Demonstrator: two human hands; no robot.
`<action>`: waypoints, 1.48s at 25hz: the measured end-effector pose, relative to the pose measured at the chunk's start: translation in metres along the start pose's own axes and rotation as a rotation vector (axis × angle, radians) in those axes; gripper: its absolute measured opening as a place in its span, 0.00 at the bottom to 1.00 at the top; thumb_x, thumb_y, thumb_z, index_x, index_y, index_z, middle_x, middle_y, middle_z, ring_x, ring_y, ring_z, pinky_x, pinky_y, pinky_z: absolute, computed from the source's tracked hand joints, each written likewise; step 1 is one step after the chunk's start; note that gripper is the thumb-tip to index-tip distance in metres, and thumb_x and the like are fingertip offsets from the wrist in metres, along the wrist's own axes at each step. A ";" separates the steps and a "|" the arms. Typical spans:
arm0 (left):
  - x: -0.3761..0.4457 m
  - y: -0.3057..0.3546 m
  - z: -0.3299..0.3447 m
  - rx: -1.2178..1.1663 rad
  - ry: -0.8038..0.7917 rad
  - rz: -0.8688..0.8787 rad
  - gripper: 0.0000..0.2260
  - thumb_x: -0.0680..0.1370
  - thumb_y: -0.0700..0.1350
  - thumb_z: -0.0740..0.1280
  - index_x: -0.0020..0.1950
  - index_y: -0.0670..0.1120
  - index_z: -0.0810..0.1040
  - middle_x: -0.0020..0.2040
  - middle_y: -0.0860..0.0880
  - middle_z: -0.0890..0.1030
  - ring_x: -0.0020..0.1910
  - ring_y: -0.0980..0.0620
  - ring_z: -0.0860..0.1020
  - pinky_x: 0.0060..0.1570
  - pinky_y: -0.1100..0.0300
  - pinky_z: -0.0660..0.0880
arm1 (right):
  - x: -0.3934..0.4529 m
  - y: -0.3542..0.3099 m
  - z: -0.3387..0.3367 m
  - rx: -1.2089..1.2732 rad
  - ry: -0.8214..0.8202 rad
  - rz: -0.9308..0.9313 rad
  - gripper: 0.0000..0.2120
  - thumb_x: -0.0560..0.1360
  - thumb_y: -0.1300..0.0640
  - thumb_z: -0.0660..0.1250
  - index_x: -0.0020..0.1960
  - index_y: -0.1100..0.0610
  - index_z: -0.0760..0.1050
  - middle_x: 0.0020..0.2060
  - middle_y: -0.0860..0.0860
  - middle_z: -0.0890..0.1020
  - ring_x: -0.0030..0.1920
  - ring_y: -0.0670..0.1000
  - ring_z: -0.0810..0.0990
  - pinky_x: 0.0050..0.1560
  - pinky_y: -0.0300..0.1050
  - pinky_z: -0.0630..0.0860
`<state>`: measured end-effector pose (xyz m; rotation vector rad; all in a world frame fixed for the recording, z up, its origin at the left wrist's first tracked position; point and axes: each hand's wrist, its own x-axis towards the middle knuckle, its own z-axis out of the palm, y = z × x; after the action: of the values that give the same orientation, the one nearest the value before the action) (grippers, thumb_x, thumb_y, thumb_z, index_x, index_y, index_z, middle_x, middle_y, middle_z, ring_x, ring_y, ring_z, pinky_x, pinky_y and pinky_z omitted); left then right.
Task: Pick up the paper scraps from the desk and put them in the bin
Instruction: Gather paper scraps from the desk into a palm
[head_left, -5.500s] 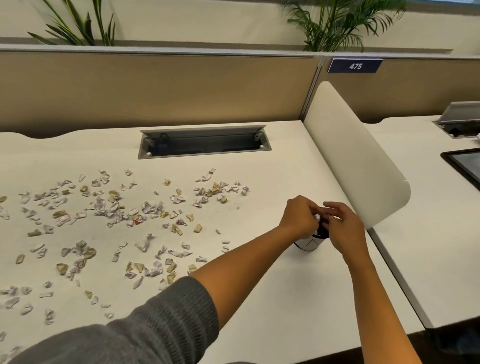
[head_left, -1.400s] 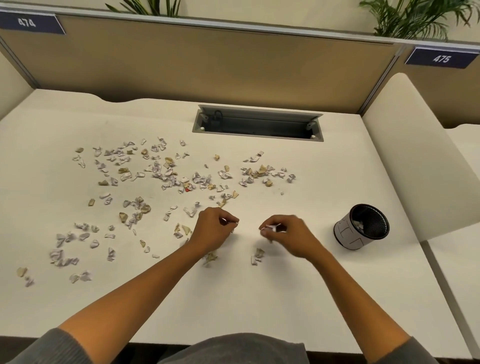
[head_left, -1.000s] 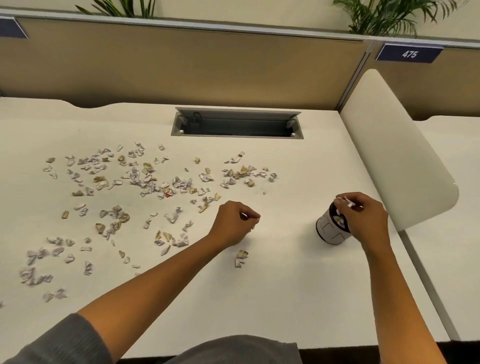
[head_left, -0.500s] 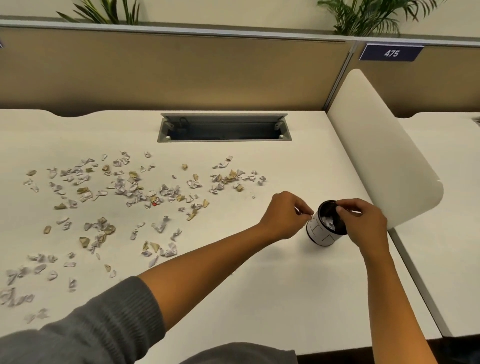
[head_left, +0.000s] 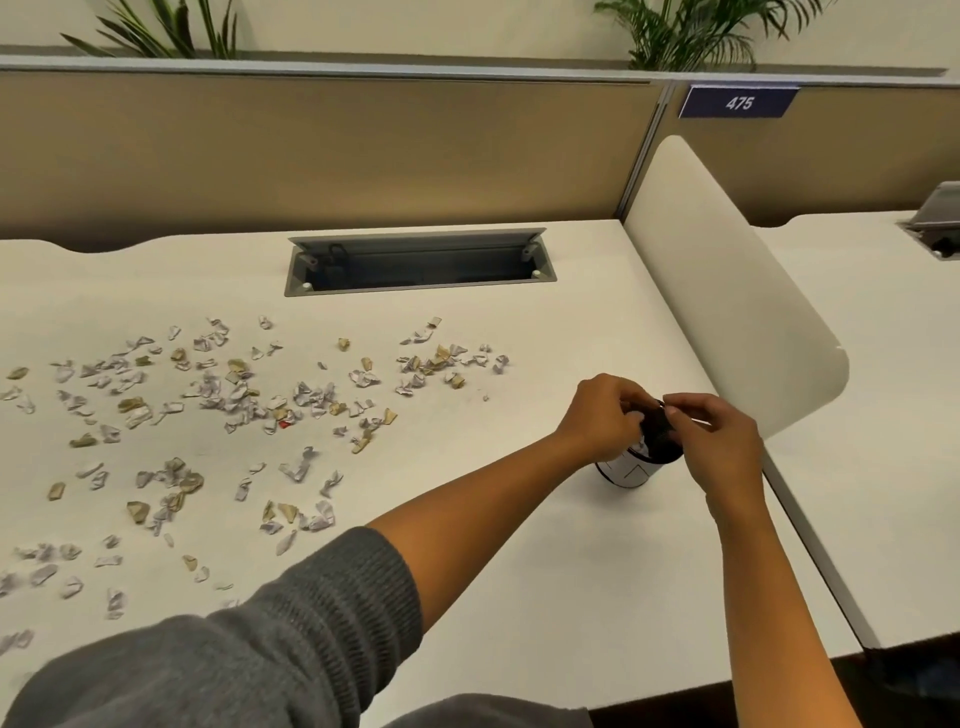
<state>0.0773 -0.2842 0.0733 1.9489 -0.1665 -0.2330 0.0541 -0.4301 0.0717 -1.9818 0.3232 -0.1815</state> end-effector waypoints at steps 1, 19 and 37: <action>-0.001 0.000 -0.002 -0.048 -0.002 -0.004 0.15 0.74 0.31 0.62 0.55 0.42 0.83 0.53 0.44 0.84 0.54 0.47 0.82 0.55 0.59 0.78 | 0.000 0.001 0.000 0.000 -0.002 0.004 0.11 0.76 0.60 0.68 0.45 0.44 0.82 0.44 0.43 0.85 0.47 0.48 0.84 0.46 0.39 0.77; -0.104 -0.126 -0.154 0.368 -0.038 -0.233 0.12 0.80 0.42 0.64 0.61 0.51 0.78 0.67 0.52 0.76 0.68 0.53 0.71 0.68 0.59 0.65 | -0.047 -0.006 0.088 -0.024 -0.441 -0.161 0.12 0.77 0.63 0.66 0.49 0.47 0.81 0.45 0.41 0.84 0.44 0.44 0.83 0.45 0.34 0.79; -0.214 -0.165 -0.166 0.520 -0.081 -0.470 0.42 0.60 0.51 0.81 0.70 0.60 0.64 0.61 0.54 0.61 0.58 0.52 0.69 0.52 0.58 0.76 | -0.137 0.027 0.166 -0.429 -0.941 -0.329 0.21 0.68 0.44 0.77 0.56 0.46 0.73 0.53 0.42 0.68 0.47 0.38 0.75 0.47 0.35 0.75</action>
<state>-0.0890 -0.0243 0.0001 2.4805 0.2051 -0.6281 -0.0350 -0.2548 -0.0204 -2.2845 -0.6193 0.6556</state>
